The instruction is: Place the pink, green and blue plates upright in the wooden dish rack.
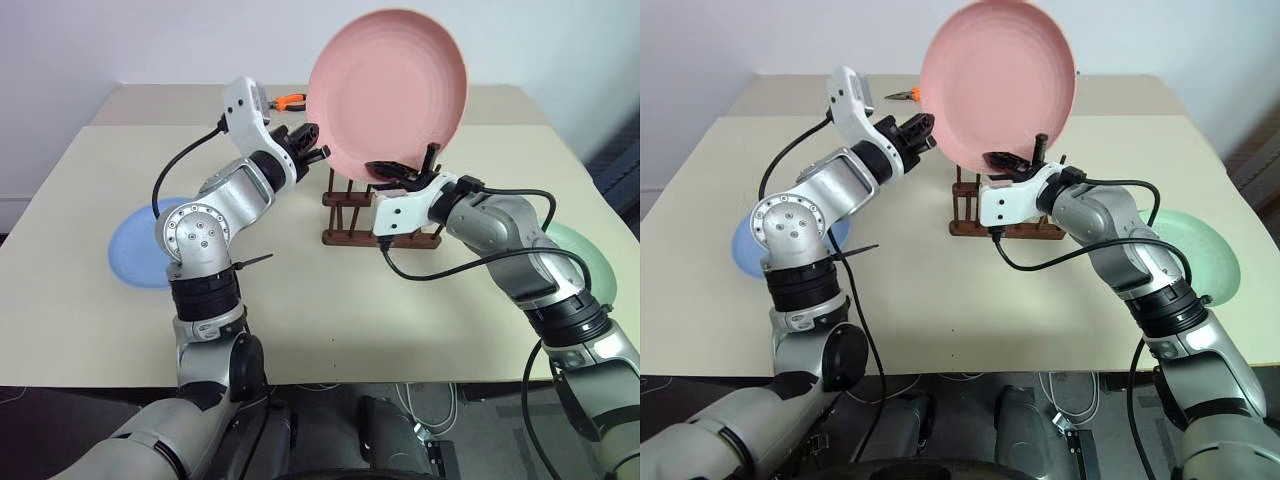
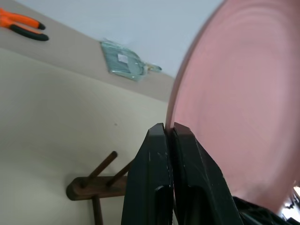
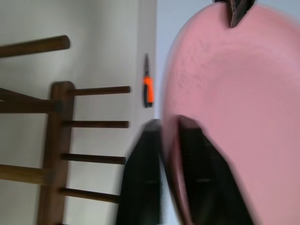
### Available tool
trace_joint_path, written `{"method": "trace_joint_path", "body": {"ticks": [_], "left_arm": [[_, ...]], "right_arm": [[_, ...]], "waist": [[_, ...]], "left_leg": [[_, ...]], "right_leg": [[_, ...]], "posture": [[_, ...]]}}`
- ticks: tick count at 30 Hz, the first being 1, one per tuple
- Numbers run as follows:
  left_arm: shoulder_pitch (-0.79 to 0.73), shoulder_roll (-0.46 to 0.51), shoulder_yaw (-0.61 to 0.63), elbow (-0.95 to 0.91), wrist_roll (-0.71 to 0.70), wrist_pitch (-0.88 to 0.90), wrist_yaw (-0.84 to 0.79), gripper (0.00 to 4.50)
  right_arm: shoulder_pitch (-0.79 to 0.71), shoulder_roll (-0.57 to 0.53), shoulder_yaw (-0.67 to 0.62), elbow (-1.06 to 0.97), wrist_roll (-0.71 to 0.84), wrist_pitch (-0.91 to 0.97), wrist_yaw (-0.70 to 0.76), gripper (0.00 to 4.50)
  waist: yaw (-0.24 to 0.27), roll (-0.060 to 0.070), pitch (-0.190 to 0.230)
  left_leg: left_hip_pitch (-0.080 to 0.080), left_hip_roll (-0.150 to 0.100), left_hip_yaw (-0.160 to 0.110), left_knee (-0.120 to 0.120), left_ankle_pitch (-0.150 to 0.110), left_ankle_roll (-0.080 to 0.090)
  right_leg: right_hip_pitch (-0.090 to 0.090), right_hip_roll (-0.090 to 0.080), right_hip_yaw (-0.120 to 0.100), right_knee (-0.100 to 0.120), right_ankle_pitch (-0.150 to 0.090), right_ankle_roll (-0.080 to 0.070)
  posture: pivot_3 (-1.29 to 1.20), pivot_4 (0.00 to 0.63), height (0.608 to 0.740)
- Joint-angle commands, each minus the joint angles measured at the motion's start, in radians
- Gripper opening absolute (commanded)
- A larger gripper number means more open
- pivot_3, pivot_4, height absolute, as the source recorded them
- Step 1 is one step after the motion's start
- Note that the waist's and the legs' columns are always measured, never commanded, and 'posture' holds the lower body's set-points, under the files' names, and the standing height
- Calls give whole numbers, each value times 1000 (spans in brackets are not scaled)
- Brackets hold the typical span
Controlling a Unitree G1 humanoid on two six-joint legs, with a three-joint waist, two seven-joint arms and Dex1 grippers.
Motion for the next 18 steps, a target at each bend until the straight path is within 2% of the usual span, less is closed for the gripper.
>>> {"method": "trace_joint_path", "body": {"ticks": [1, 3, 5, 7, 9, 10, 12, 13, 14, 18], "left_arm": [[-22, -17, 33, -46, -64, -75, -26, 1463], [-20, 8, 39, -53, -41, -161, -71, 2507], [20, 111, -41, -60, 80, -237, -151, 3464], [91, 237, -170, -67, 217, -323, -270, 3464], [157, 311, -253, -70, 278, -398, -380, 3464], [187, 338, -286, -73, 297, -427, -432, 3464], [281, 412, -398, -108, 342, -494, -600, 3464], [319, 443, -445, -126, 356, -514, -669, 3464], [357, 469, -486, -153, 355, -530, -740, 3464], [428, 488, -522, -223, 291, -509, -870, 3464]], "right_arm": [[1, -21, -71, -8, -34, -13, -52, 0], [18, -16, -118, -23, 28, -13, -44, 0], [59, 28, -202, -64, 200, 47, 15, 0], [96, 93, -311, -141, 435, 203, 90, 0], [97, 172, -434, -227, 694, 417, 118, 0], [82, 213, -503, -259, 824, 525, 102, 0], [25, 290, -698, -286, 1219, 770, -13, 0], [9, 307, -767, -290, 1368, 849, -60, 0], [1, 309, -815, -291, 1482, 917, -106, 0], [23, 282, -868, -306, 1691, 1038, -219, 0]], "waist": [[3, 0, 0], [2, 0, 0], [-1, 0, 0], [-11, 1, 0], [-19, 2, 0], [-21, 2, 0], [-21, 3, 1], [-21, 4, 1], [-19, 5, 2], [-20, 6, 2]], "left_leg": [[0, 0, 0, 0, 0, 0], [0, 0, 0, 0, 0, 0], [0, 0, 0, 0, 0, 0], [1, 1, 1, -2, 0, 0], [2, 1, 1, -3, 0, 0], [2, 1, 1, -2, -2, 3], [1, 1, 0, -1, -2, 4], [1, 1, 0, -1, -2, 5], [0, 1, -1, -2, -3, 5], [0, 2, -1, -3, -3, 6]], "right_leg": [[0, 0, 0, 0, 0, 0], [0, 0, 0, -1, 0, 0], [0, 0, 0, -1, 0, 0], [1, 1, 1, -1, 0, -1], [1, 1, 2, 0, 0, -1], [1, 1, 2, 0, 0, -1], [0, 1, 2, 0, 1, -2], [0, 1, 2, 0, 1, -3], [0, 1, 2, -1, 1, -4], [-1, 0, 1, -2, -1, -7]], "posture": [[0, 150, 740], [0, 150, 740], [0, 150, 740], [0, 150, 740], [0, 150, 740], [0, 150, 740], [0, 150, 740], [0, 150, 740], [0, 150, 740], [0, 150, 740]]}}
